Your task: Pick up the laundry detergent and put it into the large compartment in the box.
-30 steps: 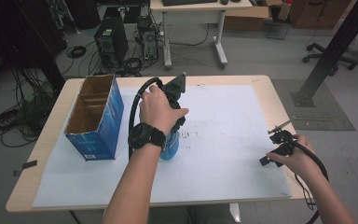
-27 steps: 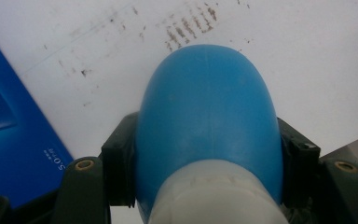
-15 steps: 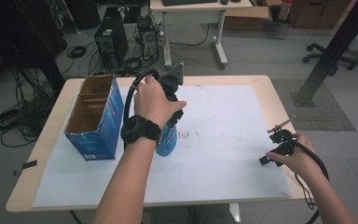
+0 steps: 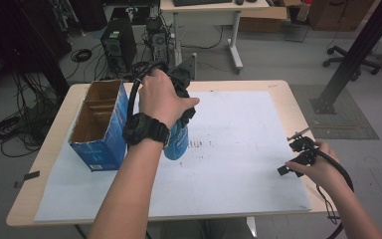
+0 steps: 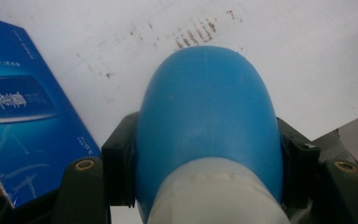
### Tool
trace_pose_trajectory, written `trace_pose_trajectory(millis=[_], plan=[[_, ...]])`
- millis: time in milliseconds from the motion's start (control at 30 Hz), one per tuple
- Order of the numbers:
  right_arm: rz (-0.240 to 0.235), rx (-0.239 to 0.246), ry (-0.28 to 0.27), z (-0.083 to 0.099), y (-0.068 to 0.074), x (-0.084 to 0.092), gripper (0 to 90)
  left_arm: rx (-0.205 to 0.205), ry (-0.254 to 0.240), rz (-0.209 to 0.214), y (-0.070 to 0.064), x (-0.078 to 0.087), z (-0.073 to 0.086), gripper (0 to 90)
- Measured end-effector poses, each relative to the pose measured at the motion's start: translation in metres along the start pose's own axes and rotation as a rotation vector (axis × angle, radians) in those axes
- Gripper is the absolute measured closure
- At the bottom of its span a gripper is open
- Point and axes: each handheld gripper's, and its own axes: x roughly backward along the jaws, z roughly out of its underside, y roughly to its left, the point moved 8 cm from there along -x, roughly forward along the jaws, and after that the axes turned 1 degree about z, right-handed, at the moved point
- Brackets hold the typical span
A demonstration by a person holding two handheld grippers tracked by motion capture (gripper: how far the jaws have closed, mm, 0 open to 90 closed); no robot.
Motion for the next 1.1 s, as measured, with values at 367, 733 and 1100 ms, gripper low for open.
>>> trace_pose_trajectory(millis=[367, 733, 1100], plan=[[-0.011, 0.007, 0.003, -0.001, 0.001, 0.001, 11.6, -0.008, 0.000, -0.006, 0.003, 0.014, -0.008, 37.6], [-0.016, 0.012, 0.000, -0.001, 0.002, 0.006, 11.8, -0.019, 0.004, -0.003, 0.008, 0.021, -0.012, 37.6], [-0.028, 0.006, -0.003, -0.007, 0.003, 0.010, 12.0, -0.018, -0.010, 0.005, 0.017, 0.037, -0.013, 37.7]])
